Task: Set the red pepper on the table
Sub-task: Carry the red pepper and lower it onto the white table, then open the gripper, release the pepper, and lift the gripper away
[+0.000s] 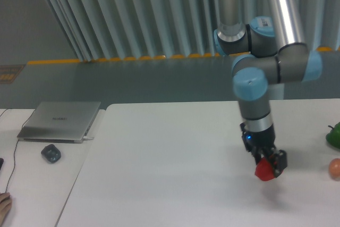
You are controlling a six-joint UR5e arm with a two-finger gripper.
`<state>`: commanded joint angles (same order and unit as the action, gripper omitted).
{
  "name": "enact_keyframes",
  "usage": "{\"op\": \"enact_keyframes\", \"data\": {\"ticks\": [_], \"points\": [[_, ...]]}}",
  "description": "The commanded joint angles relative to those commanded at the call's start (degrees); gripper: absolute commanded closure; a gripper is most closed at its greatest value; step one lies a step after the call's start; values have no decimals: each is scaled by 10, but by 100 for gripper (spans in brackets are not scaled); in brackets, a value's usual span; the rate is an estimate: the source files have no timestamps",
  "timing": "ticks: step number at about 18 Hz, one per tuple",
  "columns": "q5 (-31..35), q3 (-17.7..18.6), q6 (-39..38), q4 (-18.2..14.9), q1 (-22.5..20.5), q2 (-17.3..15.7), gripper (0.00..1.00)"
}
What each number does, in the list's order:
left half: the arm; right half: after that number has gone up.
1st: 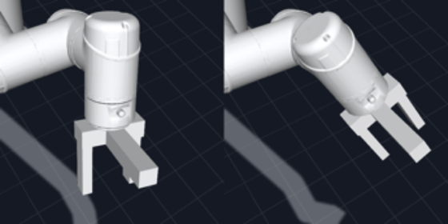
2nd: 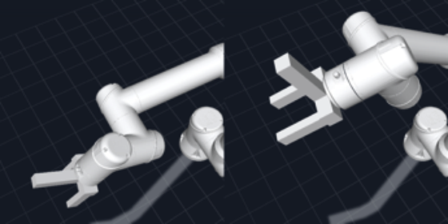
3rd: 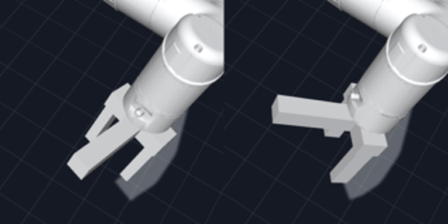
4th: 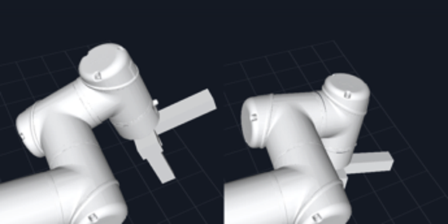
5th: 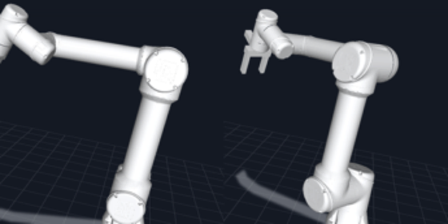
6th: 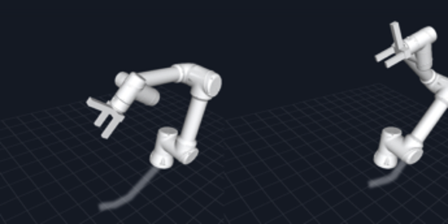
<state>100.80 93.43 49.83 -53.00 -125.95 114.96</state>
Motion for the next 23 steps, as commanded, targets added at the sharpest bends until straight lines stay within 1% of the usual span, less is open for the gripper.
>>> {"op": "enact_keyframes", "data": {"ticks": [3, 4, 5, 6, 7, 8, 9, 10, 12, 15, 17, 21, 23], "points": [[4, -1, 0, 1, 2, 4, 87], [4, -2, 1, 1, 2, 4, 81], [4, -3, 1, 1, 2, 4, 78], [4, -4, 1, 1, 2, 5, 69], [3, -4, 3, 1, 1, 5, 45], [3, -4, 3, 1, 1, 5, 31], [3, -4, 4, 1, 1, 4, 22], [3, -4, 4, 1, 1, 4, 7], [4, -4, 4, 1, 1, 4, 1], [3, -4, 6, 1, 1, 4, 1], [2, -5, 14, 0, -2, -4, 0], [-2, -3, 66, -14, -15, -50, 0], [-17, -3, 101, -39, -33, -66, 0]]}}
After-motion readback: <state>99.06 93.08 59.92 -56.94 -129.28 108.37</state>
